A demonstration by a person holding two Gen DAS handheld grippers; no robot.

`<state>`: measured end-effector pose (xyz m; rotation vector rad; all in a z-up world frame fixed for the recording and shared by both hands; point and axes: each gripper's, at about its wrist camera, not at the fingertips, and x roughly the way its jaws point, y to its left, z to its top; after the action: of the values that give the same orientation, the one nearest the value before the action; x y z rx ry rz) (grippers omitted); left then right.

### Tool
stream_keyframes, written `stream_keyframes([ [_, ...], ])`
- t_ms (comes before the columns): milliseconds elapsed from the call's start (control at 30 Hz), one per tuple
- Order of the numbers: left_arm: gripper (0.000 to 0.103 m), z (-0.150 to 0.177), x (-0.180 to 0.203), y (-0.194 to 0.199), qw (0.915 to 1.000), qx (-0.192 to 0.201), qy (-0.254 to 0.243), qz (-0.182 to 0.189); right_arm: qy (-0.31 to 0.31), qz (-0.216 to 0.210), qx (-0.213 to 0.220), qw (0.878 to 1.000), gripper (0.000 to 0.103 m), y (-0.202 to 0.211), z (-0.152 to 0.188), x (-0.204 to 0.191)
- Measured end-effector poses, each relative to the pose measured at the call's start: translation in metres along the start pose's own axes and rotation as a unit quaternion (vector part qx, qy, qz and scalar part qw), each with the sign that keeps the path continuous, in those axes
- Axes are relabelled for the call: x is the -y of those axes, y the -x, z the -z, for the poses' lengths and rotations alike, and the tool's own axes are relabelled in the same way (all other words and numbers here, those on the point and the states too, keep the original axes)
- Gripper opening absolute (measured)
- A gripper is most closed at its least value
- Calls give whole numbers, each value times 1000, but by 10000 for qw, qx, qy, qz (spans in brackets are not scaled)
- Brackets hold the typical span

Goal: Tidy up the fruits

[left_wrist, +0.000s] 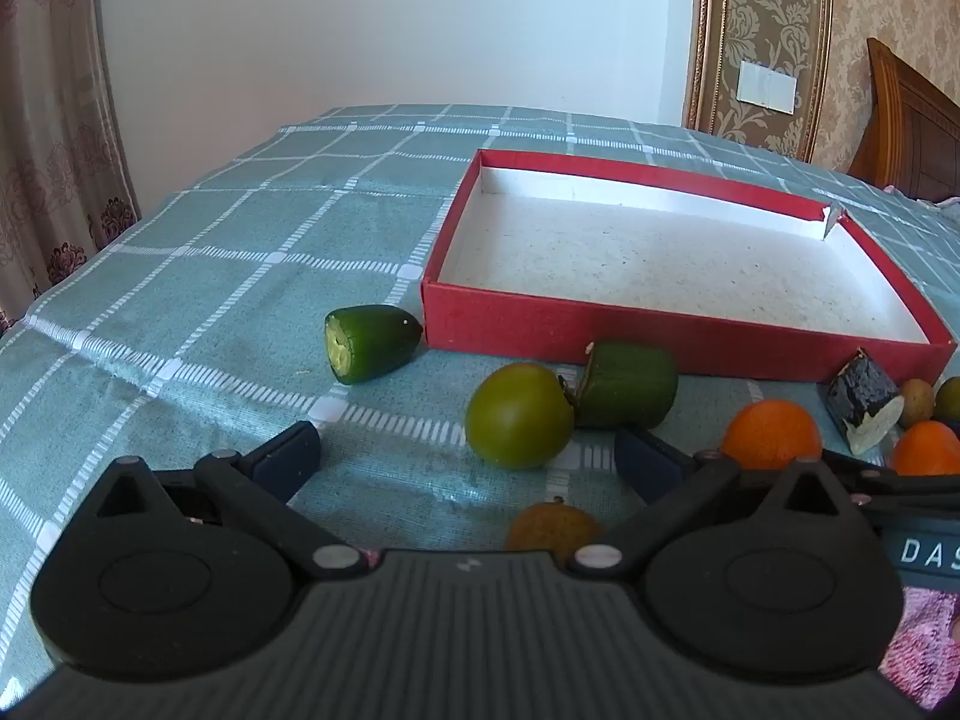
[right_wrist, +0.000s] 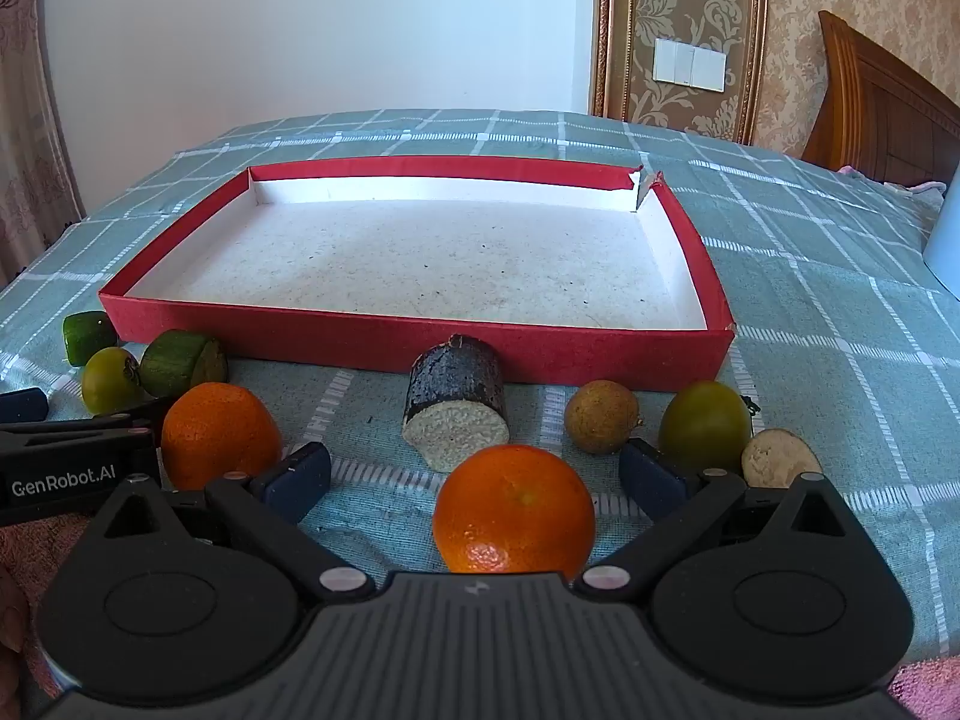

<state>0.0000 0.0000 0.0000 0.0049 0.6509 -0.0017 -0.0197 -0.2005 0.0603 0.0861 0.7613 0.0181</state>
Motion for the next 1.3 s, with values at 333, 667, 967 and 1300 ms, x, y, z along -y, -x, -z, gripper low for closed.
stream_keyframes([
  [333, 103, 0, 0, 1, 10000, 3, -7, 4, 2, 4, 6, 10000, 103, 0, 0, 0],
  [667, 103, 1, 1, 1, 10000, -14, -23, 19, 2, 8, 12, 10000, 103, 0, 1, -1],
  [967, 103, -2, 1, 0, 10000, -96, -11, -13, -3, 17, 15, 10000, 103, -1, 1, -1],
  [1300, 103, -1, 1, 1, 9999, -153, -20, -10, 0, 22, 22, 10000, 103, -1, 1, -1],
])
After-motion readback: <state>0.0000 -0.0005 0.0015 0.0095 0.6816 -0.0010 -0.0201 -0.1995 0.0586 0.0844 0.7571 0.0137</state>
